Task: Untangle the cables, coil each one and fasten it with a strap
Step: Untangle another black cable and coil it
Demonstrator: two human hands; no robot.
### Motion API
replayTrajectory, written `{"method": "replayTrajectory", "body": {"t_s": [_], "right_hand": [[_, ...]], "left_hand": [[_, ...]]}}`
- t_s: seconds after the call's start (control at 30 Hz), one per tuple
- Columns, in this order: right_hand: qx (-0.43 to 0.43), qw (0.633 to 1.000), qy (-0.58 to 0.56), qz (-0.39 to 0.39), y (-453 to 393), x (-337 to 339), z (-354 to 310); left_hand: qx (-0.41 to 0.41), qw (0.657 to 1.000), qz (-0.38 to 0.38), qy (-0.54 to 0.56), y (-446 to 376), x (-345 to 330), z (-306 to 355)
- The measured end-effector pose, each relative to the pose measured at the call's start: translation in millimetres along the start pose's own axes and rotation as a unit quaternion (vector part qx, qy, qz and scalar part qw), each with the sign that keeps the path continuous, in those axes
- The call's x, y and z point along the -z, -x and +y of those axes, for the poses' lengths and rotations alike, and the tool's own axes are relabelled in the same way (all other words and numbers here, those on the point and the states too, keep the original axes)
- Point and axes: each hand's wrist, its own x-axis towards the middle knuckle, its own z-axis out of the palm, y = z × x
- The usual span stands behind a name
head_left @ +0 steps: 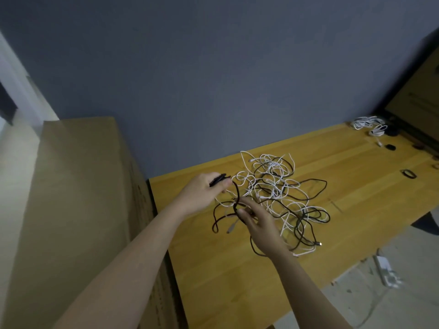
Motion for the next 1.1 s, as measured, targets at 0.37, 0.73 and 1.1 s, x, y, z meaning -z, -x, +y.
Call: {"method": "replayTrajectory", "body": {"t_s": [0.37, 0.73, 1.1], "right_hand": [[-0.283, 0.913, -0.190, 0.226, -16.4, 20.6, 18.5], [-0.324, 0.922, -0.001, 0.212, -40.2, 22.6, 43.4], [-0.052, 0.984, 0.168, 0.035, -19.6, -24.5, 24.8]], "left_hand": [[0.010, 0.977, 0.142, 0.162, 3.5, -2.1, 8.2], [-0.005, 0.984, 0.153, 0.087, 4.9, 7.1, 2.3], [-0.002, 0.984, 0.158, 0.082, 3.2, 5.4, -1.5]]}}
